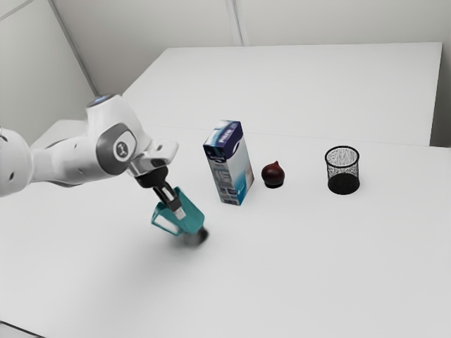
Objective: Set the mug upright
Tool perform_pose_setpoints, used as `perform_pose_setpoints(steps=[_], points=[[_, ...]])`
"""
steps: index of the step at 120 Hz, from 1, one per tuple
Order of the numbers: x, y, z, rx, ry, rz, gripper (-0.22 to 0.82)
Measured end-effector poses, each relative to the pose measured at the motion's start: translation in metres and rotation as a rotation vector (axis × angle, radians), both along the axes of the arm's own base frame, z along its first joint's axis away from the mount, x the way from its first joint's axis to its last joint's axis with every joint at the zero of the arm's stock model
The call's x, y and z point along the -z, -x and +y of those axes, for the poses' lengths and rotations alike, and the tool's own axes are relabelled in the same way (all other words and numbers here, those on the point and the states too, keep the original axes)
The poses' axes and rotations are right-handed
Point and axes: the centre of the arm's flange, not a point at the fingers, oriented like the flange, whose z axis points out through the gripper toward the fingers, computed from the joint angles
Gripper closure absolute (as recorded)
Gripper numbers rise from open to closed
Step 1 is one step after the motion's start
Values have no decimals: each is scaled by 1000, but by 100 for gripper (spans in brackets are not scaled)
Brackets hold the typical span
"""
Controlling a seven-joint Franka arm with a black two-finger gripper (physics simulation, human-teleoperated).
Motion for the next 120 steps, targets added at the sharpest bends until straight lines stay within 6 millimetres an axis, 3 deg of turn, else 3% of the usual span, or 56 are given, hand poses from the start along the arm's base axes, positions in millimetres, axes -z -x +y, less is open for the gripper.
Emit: perform_pose_setpoints(steps=[22, 82, 120], points=[[2, -8, -17, -4, -128, -43, 79], [7, -24, -17, -199, -203, 1, 79], [25, -23, -16, -289, -204, 86, 79]])
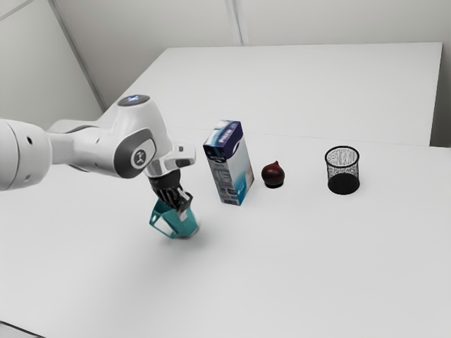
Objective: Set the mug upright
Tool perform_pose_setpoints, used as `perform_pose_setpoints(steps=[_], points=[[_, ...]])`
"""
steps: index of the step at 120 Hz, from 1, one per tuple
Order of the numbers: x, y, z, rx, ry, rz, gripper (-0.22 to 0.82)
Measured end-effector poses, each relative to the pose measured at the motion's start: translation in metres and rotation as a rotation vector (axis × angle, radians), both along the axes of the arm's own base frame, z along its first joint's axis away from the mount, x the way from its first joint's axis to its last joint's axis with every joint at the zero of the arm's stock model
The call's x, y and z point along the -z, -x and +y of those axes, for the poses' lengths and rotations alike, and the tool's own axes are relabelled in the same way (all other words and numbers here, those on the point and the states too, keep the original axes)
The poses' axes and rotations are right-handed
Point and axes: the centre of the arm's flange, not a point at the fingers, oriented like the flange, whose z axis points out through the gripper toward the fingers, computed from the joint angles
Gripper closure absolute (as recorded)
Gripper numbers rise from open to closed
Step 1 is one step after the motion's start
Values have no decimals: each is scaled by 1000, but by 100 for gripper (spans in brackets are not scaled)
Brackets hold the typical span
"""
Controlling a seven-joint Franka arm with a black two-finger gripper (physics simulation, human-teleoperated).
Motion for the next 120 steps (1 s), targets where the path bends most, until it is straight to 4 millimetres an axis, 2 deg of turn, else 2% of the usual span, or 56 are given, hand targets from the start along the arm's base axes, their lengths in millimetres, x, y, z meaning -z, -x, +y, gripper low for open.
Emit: perform_pose_setpoints(steps=[10, 40, 64, 73, 86, 96, 112, 120], points=[[2, 0, 1, -19, 0, 7, 77], [-1, 1, 3, -60, 7, 9, 59], [-14, 2, 5, -81, -2, -14, 48], [-25, 4, 0, -76, -11, -32, 43], [-41, 10, -20, -45, -23, -54, 27], [-57, 11, -27, -38, -32, -76, 18], [-96, -4, -29, -49, -25, -108, 10], [-122, -13, -27, -61, -20, -129, 7]])
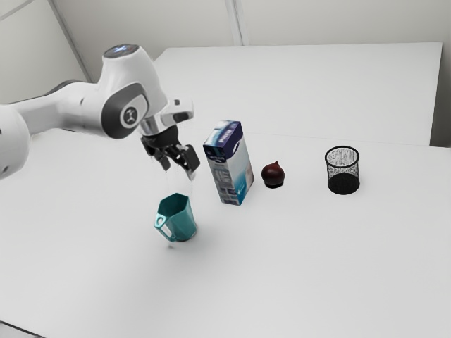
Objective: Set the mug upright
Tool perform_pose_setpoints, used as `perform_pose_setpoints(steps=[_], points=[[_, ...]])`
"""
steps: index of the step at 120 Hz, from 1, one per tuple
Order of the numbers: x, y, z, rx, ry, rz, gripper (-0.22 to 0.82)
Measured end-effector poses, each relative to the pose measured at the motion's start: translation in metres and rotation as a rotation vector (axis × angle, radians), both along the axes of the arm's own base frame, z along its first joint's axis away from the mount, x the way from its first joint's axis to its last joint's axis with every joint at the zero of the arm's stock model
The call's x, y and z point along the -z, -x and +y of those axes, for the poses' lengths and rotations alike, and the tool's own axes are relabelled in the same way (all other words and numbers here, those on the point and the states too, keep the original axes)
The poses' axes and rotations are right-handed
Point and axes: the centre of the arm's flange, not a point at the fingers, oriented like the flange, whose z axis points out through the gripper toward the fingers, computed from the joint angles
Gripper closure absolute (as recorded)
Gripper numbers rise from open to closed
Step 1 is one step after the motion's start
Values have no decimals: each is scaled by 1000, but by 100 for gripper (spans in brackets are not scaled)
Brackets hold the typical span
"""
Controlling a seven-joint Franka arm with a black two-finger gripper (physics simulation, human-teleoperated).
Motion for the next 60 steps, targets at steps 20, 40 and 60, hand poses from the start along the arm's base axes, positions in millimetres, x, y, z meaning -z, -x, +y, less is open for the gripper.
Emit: perform_pose_setpoints(steps=[20, 40, 60], points=[[-71, -14, -5, 0, -11, -45, 3], [-125, -32, 10, -40, 5, -37, 2], [-149, -36, 30, -95, -7, 4, 1]])
